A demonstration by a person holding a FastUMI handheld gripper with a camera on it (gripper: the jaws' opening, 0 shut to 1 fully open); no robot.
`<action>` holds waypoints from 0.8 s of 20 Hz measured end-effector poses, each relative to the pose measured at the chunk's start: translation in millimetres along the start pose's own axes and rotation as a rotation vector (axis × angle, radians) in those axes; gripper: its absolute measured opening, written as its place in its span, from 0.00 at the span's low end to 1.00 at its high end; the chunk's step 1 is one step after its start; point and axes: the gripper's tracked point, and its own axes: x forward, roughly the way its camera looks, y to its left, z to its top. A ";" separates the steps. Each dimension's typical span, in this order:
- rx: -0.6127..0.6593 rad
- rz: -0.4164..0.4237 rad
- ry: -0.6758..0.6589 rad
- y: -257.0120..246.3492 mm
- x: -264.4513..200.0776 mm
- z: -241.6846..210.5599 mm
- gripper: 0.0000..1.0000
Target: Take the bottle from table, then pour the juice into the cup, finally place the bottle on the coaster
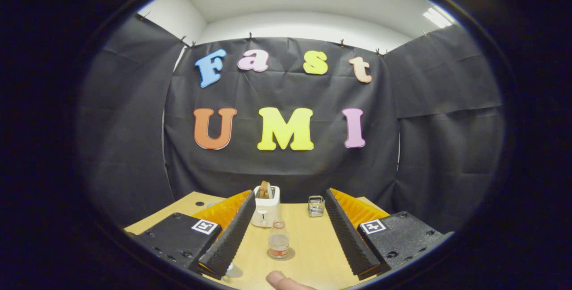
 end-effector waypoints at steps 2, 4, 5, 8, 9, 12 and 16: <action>0.001 0.002 0.003 2.6 -18.4 16.9 1.00; 0.004 -0.007 -0.010 -1.2 -33.8 36.1 1.00; 0.006 -0.020 -0.013 -4.5 -42.1 41.2 1.00; 0.033 -0.008 0.003 -3.7 -66.0 50.6 1.00; 0.046 0.002 0.010 -3.3 -73.7 53.1 1.00; 0.063 0.000 0.009 -13.7 -92.3 57.8 1.00; 0.077 -0.028 -0.009 -32.3 -107.4 58.3 1.00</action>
